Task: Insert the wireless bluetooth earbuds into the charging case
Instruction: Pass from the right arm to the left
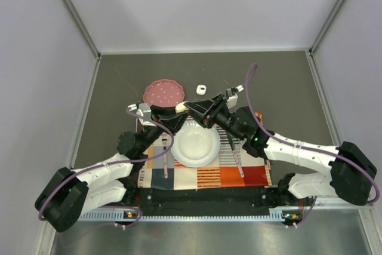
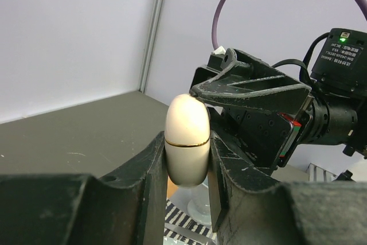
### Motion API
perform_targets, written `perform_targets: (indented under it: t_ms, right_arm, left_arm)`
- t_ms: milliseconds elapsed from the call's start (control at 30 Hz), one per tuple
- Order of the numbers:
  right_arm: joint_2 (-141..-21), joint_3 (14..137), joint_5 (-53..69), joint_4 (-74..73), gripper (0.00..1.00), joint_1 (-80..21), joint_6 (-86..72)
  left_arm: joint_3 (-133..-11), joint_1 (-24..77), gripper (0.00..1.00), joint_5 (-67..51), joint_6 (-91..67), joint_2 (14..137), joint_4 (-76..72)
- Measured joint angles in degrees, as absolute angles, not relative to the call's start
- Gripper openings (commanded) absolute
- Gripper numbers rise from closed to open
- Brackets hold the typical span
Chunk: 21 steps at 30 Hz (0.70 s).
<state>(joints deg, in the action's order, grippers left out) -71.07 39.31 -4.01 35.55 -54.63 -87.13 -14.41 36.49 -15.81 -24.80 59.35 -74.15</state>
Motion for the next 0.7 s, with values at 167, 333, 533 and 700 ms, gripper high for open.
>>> perform_targets:
  t_ms: [167, 333, 533, 700]
  right_arm:
    - [-71.24, 39.64, -3.57, 35.57, 0.4, -54.63, -86.96]
    - [-71.46, 39.9, -3.38, 35.68, 0.46, -54.63, -86.72]
    - [-71.46, 39.92, -3.11, 36.01, 0.65, -54.63, -86.63]
    - [-72.42, 40.29, -1.54, 35.81, 0.65, -54.76, -86.54]
  left_arm:
    - [-14.41, 36.47, 0.0, -15.79, -24.27, 58.98, -74.15]
    - [-14.41, 36.38, 0.0, -15.77, -23.99, 58.76, -74.13]
    - [-14.41, 36.38, 0.0, -16.08, -23.35, 58.59, -74.11]
    - [-14.41, 36.51, 0.0, -18.11, -22.5, 57.95, -74.08]
